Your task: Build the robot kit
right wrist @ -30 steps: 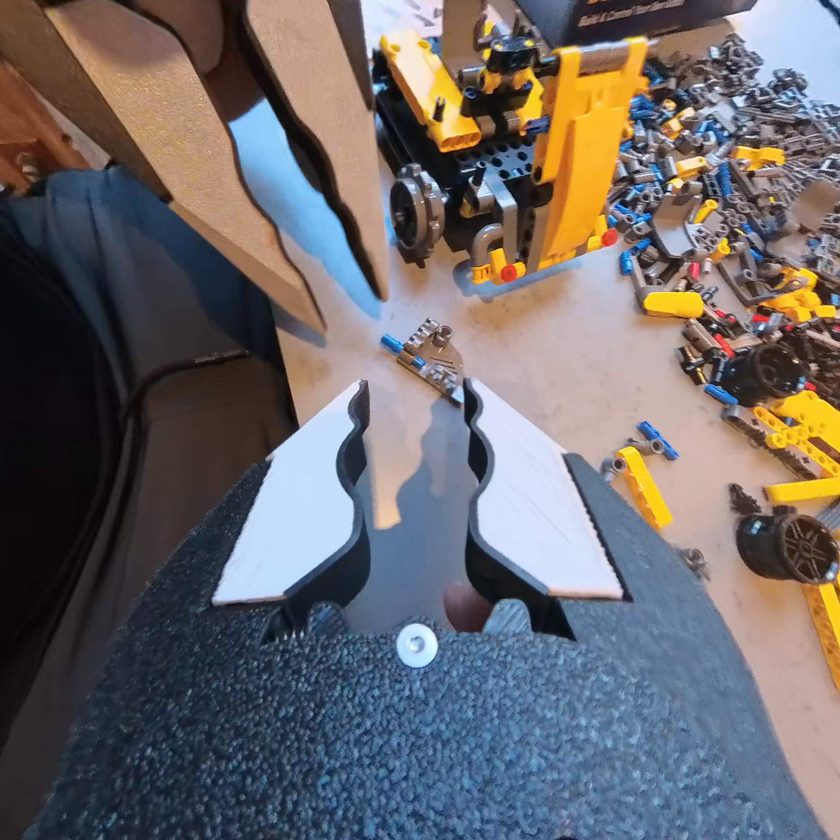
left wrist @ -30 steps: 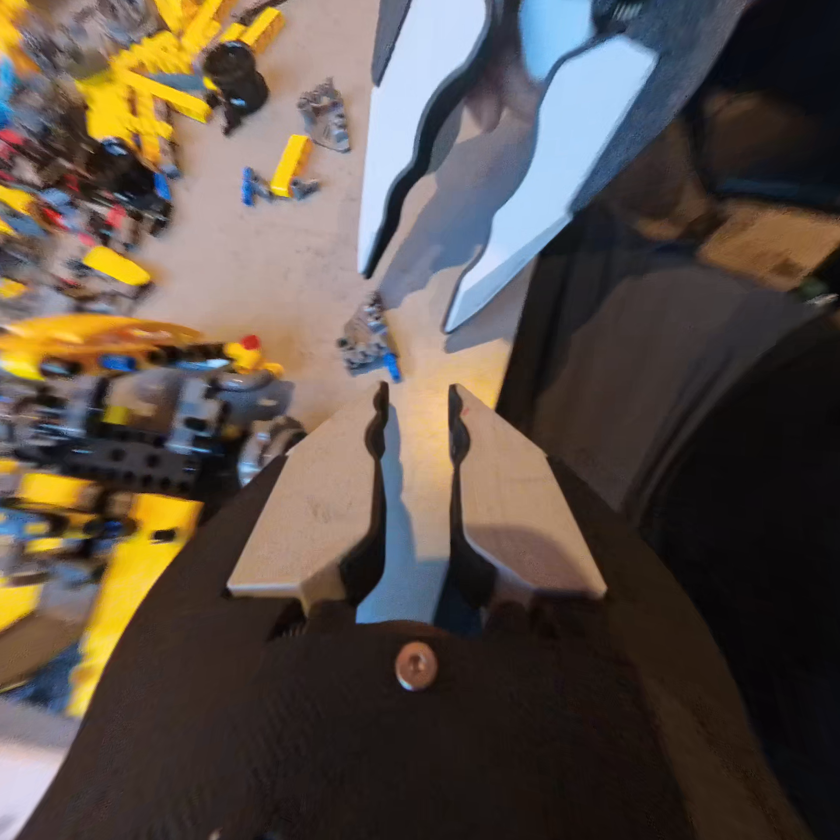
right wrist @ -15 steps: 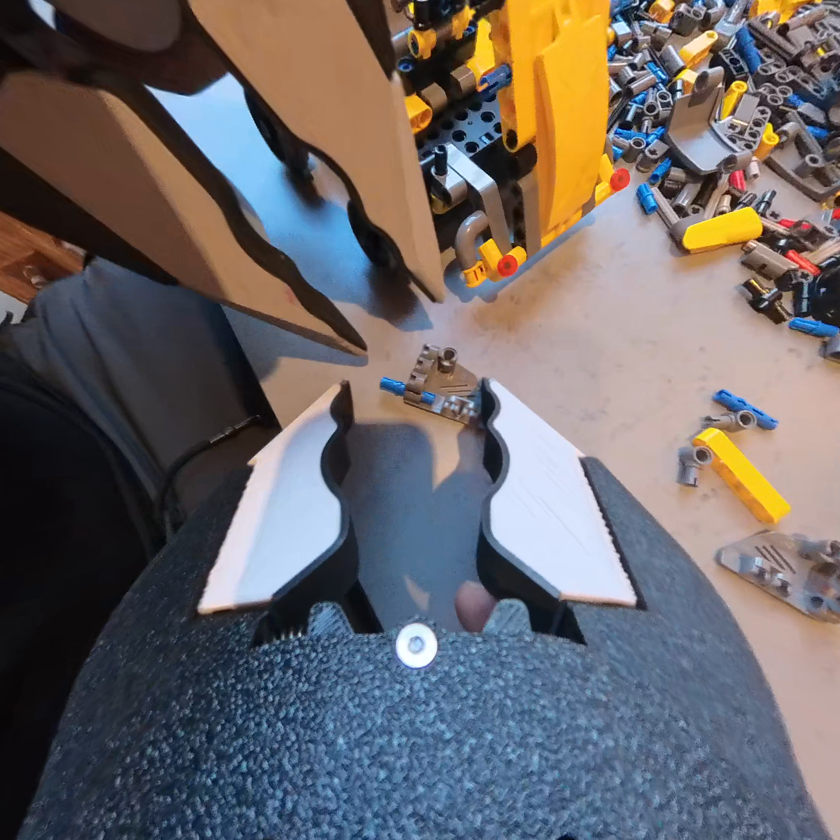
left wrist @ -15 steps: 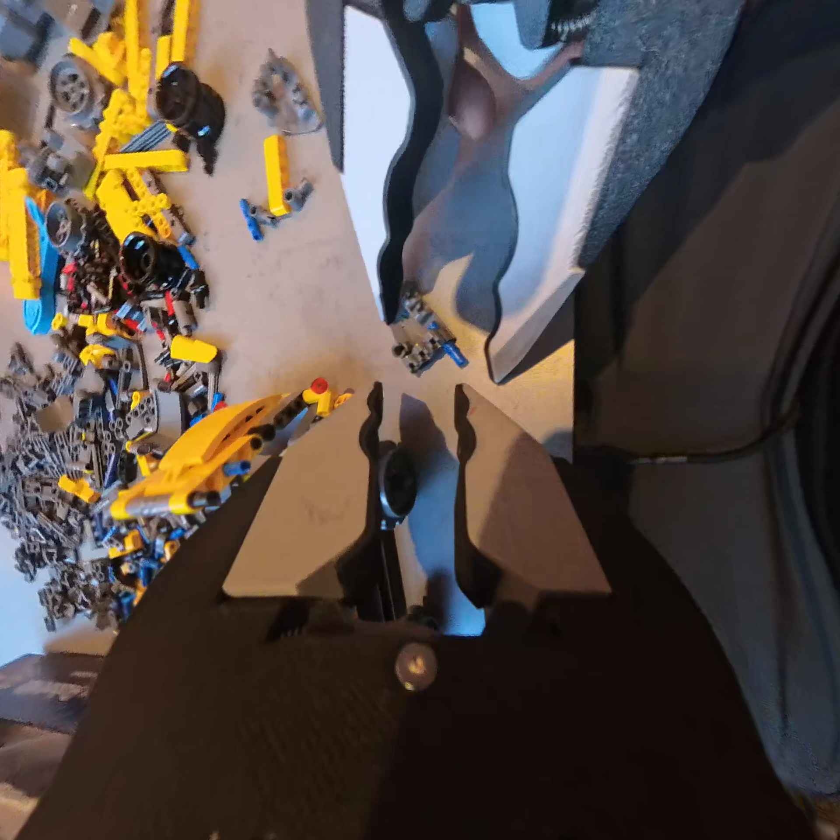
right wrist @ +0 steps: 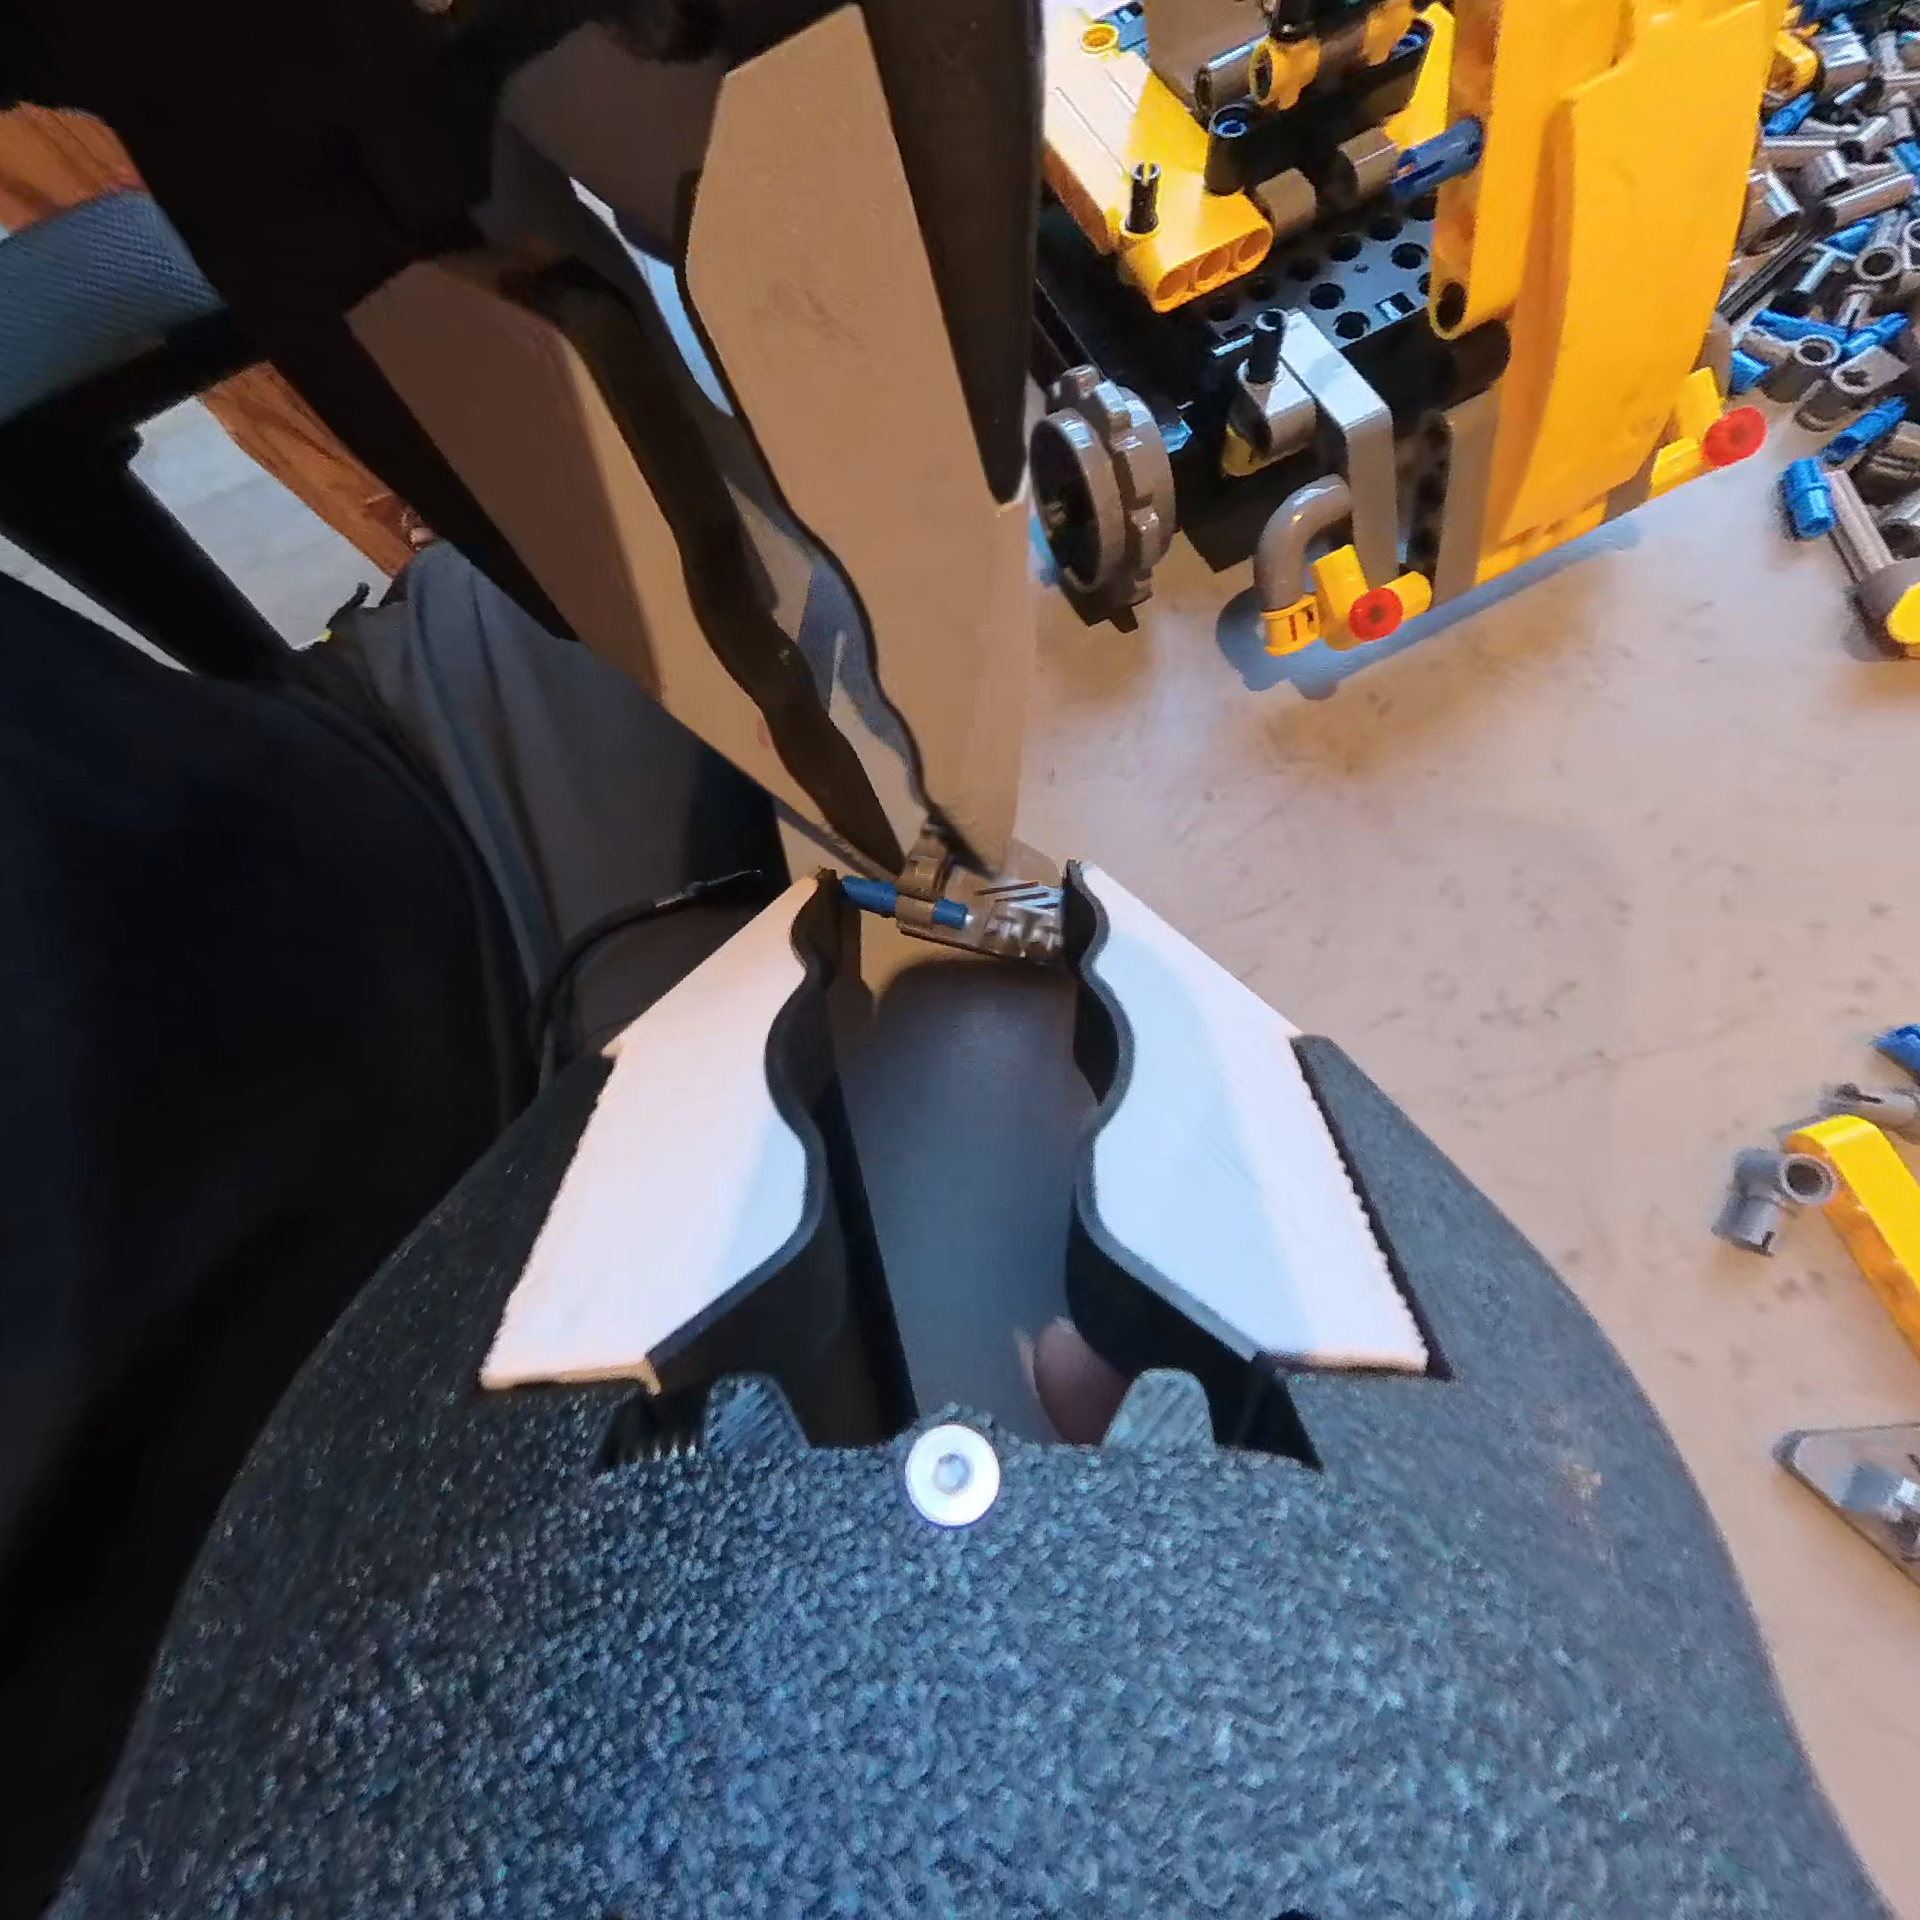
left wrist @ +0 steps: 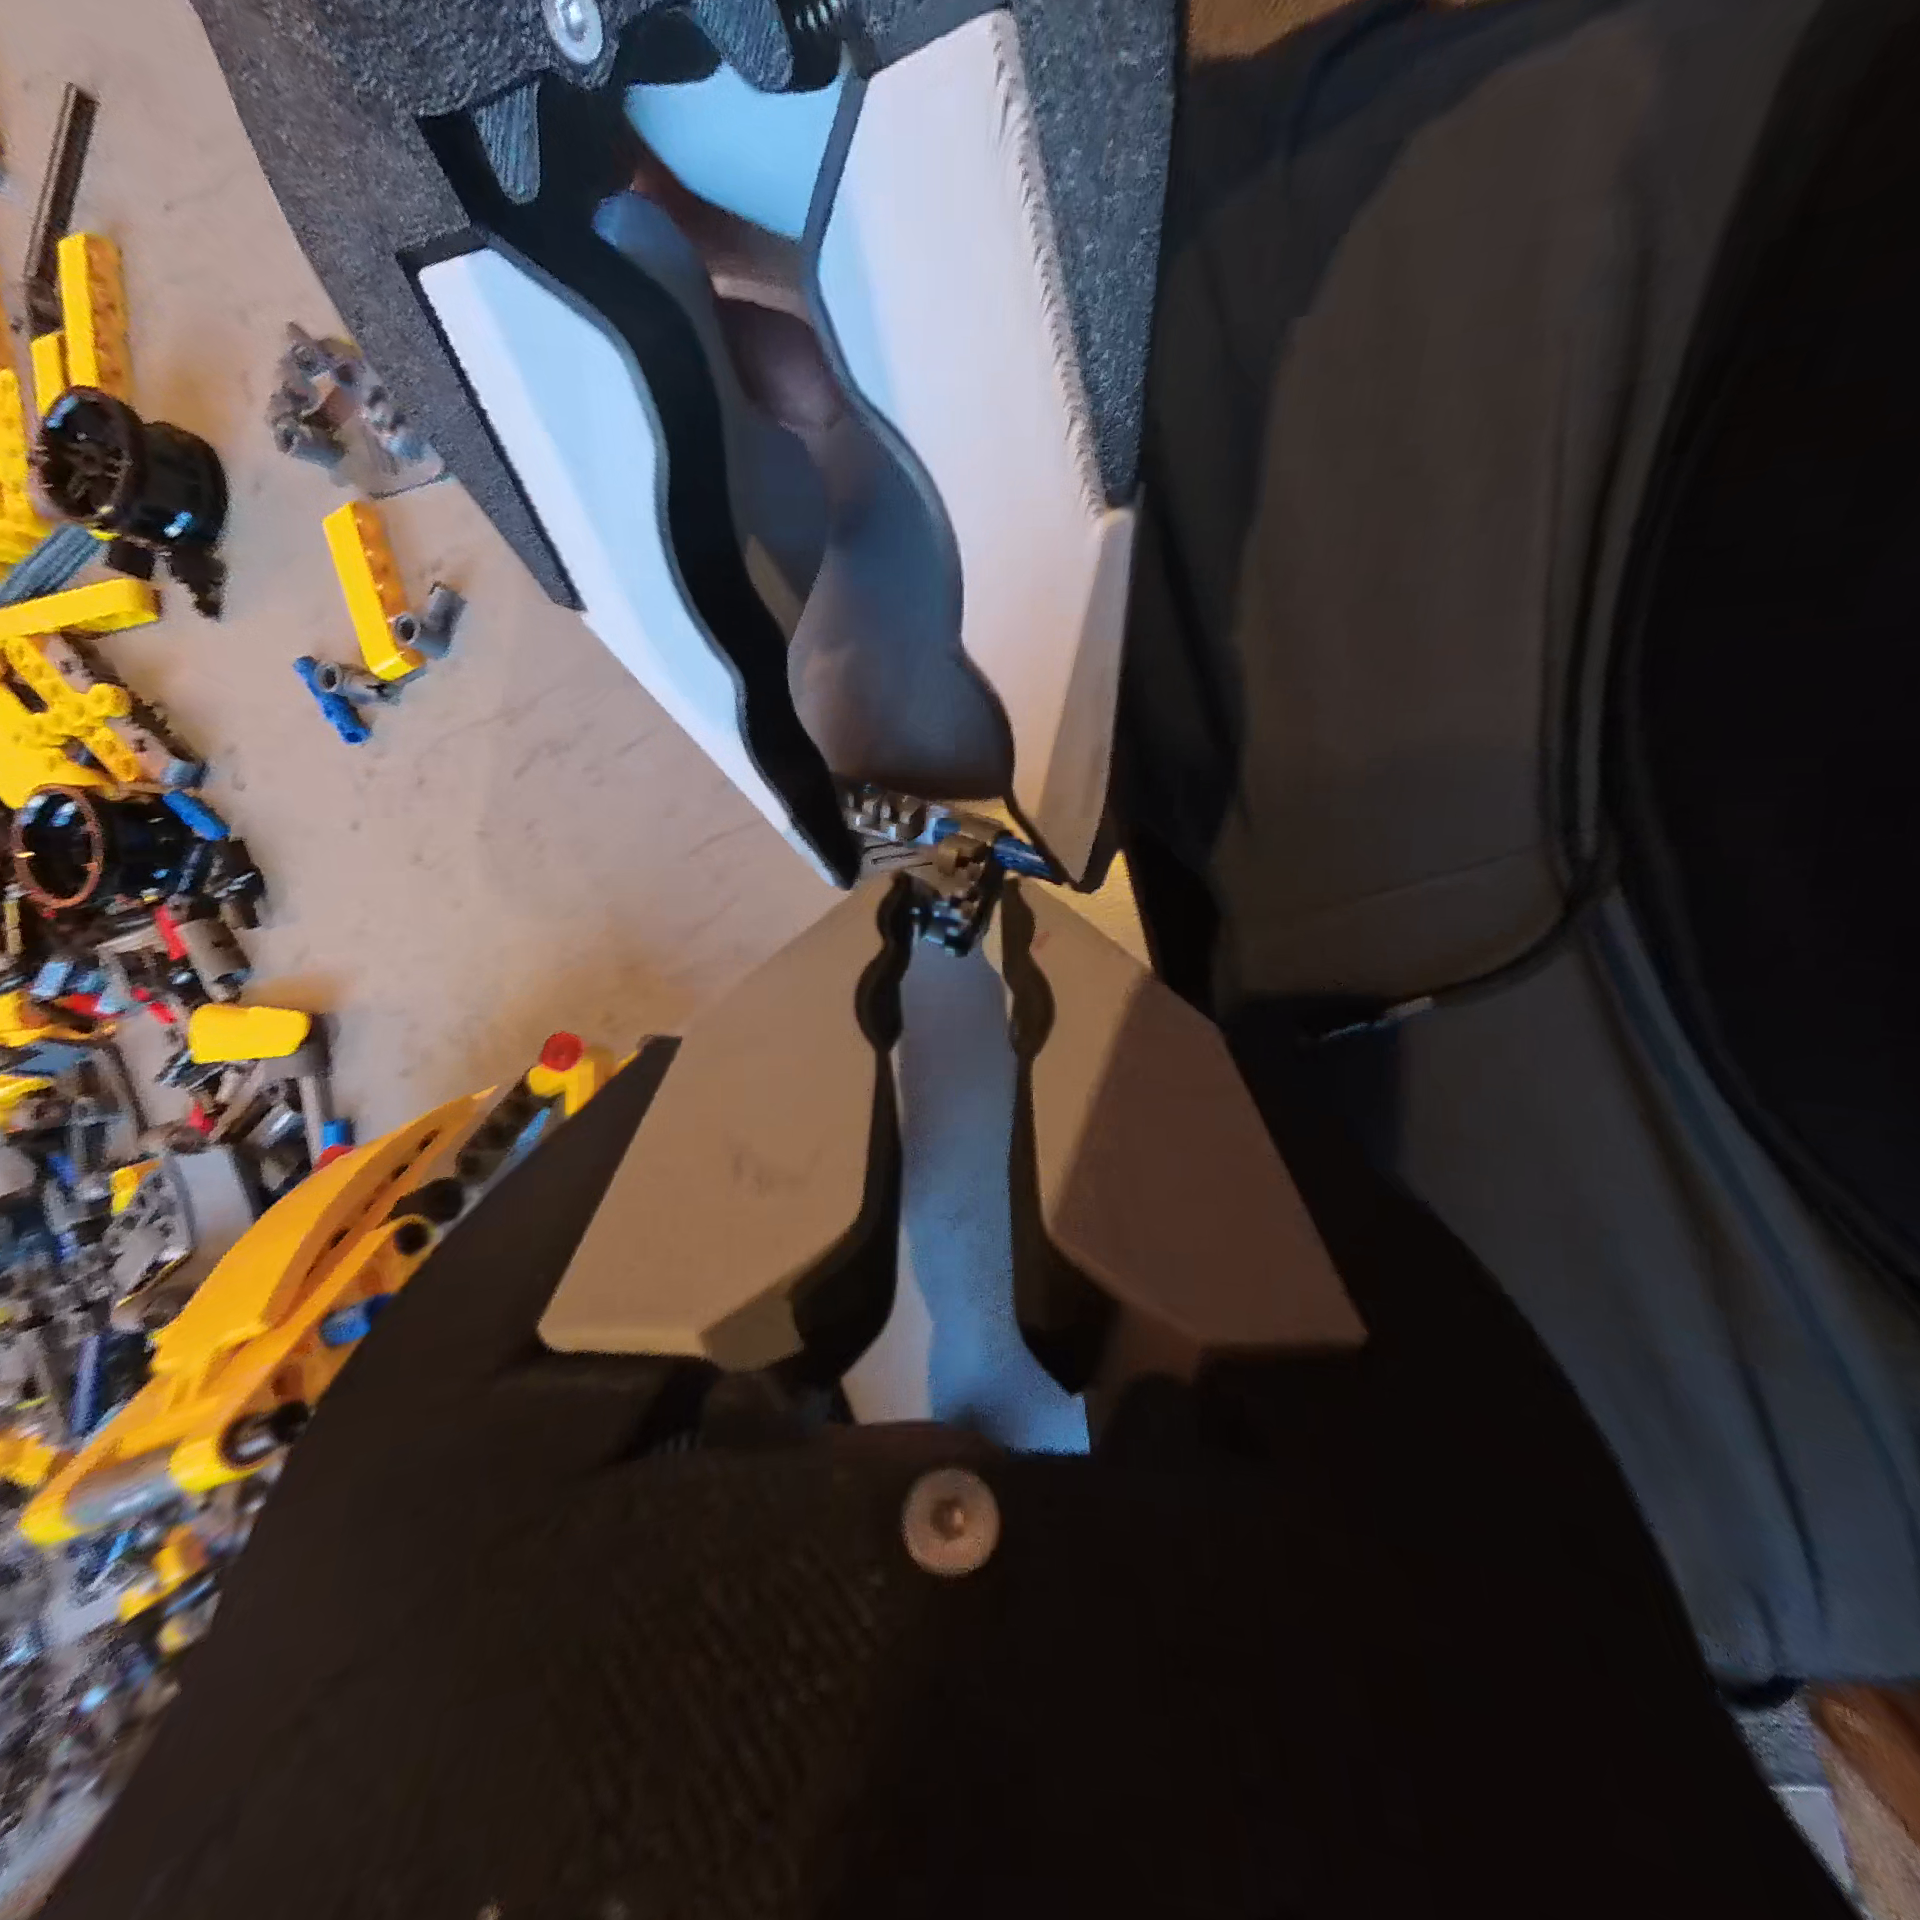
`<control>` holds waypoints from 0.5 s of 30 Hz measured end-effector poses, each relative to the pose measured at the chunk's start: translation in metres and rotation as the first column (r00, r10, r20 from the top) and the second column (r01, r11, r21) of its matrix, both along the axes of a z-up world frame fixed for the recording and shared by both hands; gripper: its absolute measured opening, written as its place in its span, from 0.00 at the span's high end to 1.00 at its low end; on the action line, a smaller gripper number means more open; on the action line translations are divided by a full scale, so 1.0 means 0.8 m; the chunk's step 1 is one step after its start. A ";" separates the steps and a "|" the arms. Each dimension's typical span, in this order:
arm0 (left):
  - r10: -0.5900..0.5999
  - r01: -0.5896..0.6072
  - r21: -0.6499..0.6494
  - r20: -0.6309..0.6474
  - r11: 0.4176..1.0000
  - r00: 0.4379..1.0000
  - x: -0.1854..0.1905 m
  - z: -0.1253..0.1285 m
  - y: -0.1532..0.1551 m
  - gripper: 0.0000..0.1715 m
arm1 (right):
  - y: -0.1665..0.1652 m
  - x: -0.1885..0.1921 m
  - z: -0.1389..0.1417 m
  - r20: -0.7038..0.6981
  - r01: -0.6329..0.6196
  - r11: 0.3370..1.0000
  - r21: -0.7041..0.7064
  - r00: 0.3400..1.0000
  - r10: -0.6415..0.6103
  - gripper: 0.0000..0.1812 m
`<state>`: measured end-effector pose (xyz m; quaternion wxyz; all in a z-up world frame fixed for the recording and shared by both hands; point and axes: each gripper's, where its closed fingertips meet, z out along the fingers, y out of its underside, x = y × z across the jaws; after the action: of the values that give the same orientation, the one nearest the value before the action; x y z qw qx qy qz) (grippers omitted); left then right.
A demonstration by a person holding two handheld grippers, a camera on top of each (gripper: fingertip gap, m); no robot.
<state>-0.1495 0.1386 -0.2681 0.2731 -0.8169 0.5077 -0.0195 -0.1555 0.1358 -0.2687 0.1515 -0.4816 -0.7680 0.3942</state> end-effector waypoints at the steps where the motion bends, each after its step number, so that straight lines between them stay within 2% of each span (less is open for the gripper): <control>1: -0.006 0.006 -0.013 0.025 1.000 1.000 0.003 0.000 -0.002 0.92 | -0.001 0.001 0.000 -0.001 -0.005 1.000 0.003 1.000 0.005 0.76; 6: -0.008 0.008 -0.027 0.017 1.000 1.000 0.005 -0.002 -0.004 0.96 | -0.003 0.004 -0.001 -0.008 -0.026 0.999 0.029 1.000 0.026 0.76; 9: 0.039 -0.038 -0.044 0.025 0.998 0.999 0.006 -0.002 -0.002 0.96 | 0.008 0.007 -0.003 -0.023 0.043 0.995 0.095 0.999 -0.041 0.72; 13: 0.138 -0.132 -0.070 0.091 0.989 0.986 0.011 -0.002 0.000 0.96 | 0.013 0.015 0.000 -0.097 0.143 0.976 0.163 0.987 -0.128 0.73; 14: 0.159 -0.153 -0.064 0.100 0.986 0.982 0.011 -0.002 0.001 0.96 | 0.014 0.017 0.001 -0.121 0.166 0.969 0.180 0.982 -0.146 0.73; 15: 0.185 -0.180 -0.053 0.106 0.982 0.977 0.010 -0.002 0.003 0.96 | 0.015 0.018 0.002 -0.143 0.181 0.964 0.197 0.978 -0.154 0.78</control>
<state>-0.1414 0.1409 -0.2694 0.2838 -0.8634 0.4141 -0.0503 -0.1410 0.1476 -0.2669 0.2825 -0.5002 -0.7505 0.3267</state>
